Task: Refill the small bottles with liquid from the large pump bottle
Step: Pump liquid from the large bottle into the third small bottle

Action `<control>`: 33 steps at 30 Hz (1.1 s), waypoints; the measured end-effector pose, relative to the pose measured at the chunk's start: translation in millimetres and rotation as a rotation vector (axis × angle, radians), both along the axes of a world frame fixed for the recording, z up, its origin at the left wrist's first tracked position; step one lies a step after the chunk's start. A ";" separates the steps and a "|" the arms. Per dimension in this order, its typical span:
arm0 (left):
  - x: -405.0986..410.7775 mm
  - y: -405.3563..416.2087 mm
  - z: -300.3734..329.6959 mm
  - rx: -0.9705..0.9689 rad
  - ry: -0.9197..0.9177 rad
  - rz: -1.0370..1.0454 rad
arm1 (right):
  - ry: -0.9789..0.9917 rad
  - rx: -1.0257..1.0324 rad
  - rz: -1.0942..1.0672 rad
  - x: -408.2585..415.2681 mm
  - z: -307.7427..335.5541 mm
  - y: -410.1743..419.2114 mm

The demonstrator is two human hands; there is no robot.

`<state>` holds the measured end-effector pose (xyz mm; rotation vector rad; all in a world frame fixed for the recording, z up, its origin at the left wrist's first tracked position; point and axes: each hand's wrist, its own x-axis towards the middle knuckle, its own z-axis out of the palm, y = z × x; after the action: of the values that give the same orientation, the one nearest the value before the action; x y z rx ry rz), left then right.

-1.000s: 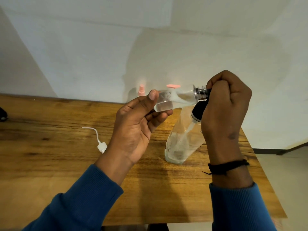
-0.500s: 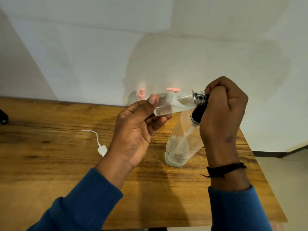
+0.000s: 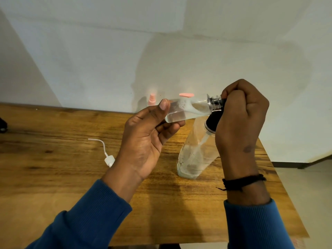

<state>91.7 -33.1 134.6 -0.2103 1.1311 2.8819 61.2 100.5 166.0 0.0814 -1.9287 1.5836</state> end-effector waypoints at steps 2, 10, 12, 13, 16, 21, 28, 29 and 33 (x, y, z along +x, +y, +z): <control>-0.1 -0.6 -0.1 -0.001 -0.003 0.004 | -0.004 -0.015 0.005 0.5 -1.8 -1.3; -0.2 0.1 -0.1 0.012 -0.005 0.005 | 0.007 0.016 -0.014 0.6 -0.8 -0.2; -0.7 -0.8 -0.8 0.008 -0.001 0.006 | 0.005 0.005 -0.009 -0.1 -2.9 -1.3; -0.4 -1.0 -1.0 0.006 0.002 0.005 | 0.002 0.008 -0.007 -0.6 -3.5 -0.7; 0.0 -0.3 0.2 0.009 0.008 -0.002 | 0.002 0.045 -0.025 -1.4 -0.2 2.3; -0.3 -0.5 -0.1 0.010 -0.001 0.008 | -0.009 0.005 0.007 0.1 -1.5 -0.3; -0.6 -1.2 0.5 0.006 0.003 0.004 | 0.006 0.017 -0.005 0.5 0.2 -1.0; -0.8 -0.9 0.3 0.007 -0.003 0.009 | 0.005 0.004 -0.005 0.1 -0.6 -1.8; -0.1 0.5 0.3 0.006 -0.011 0.007 | -0.001 -0.005 -0.002 -0.4 -1.7 0.0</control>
<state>91.6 -32.7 134.9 -0.2301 1.1225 2.8865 60.9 100.6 164.3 0.0768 -1.9250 1.5868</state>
